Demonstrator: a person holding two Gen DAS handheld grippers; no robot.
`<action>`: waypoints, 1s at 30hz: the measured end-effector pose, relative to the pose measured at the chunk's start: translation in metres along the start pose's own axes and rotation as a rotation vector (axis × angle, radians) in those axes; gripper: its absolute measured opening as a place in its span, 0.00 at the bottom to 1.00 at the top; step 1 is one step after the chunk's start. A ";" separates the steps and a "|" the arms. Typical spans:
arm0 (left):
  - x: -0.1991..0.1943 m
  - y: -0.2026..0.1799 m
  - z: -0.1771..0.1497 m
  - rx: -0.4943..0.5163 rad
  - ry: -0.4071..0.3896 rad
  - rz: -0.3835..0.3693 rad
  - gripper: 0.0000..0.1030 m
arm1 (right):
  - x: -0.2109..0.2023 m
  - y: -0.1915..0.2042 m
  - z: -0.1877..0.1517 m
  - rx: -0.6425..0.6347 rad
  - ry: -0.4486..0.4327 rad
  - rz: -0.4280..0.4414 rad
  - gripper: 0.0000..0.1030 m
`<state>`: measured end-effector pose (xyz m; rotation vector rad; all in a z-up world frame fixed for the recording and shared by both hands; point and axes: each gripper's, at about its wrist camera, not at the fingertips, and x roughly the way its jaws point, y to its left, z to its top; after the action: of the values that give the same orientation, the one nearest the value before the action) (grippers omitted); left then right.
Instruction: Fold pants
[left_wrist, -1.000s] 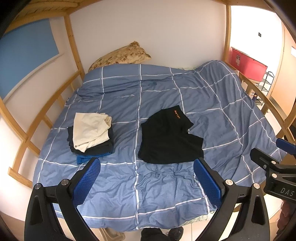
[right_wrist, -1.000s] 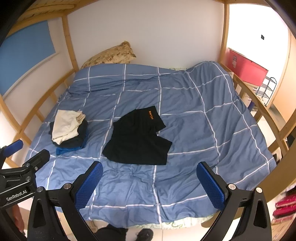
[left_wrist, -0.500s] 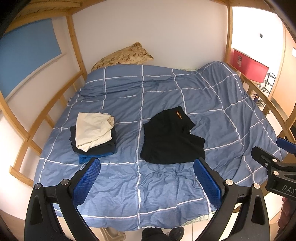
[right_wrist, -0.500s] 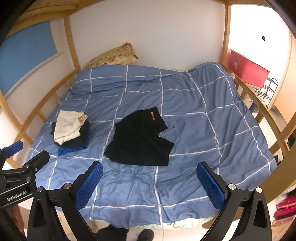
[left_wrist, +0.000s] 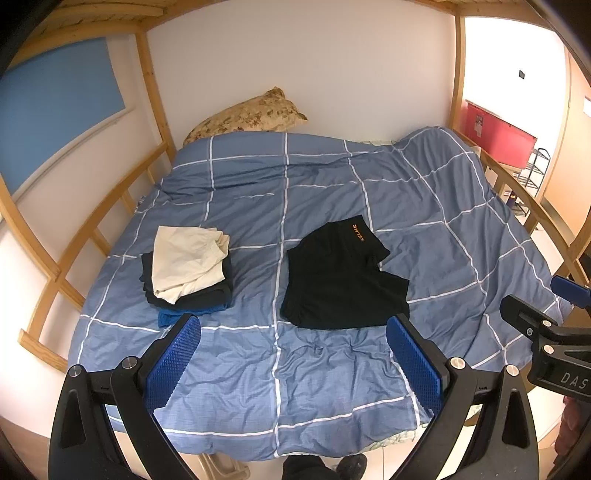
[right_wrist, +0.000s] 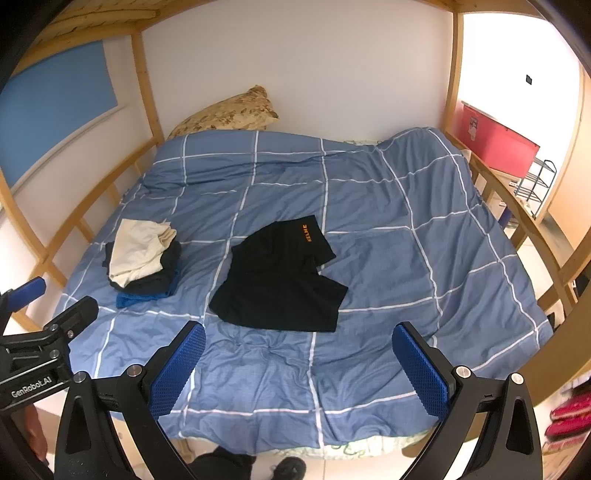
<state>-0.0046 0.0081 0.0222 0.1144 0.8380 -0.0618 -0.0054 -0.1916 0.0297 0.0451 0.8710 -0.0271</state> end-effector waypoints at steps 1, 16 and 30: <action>0.000 0.000 0.000 0.000 0.000 0.001 0.99 | 0.000 0.000 -0.001 0.001 0.000 -0.002 0.99; 0.000 0.000 0.004 0.001 -0.005 0.005 0.99 | 0.000 0.001 -0.002 0.002 -0.004 -0.003 0.99; -0.003 0.000 0.014 -0.009 0.001 -0.001 0.99 | -0.001 0.004 -0.002 0.001 0.000 -0.001 0.99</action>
<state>0.0036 0.0059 0.0336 0.1050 0.8390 -0.0588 -0.0071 -0.1880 0.0293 0.0457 0.8706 -0.0287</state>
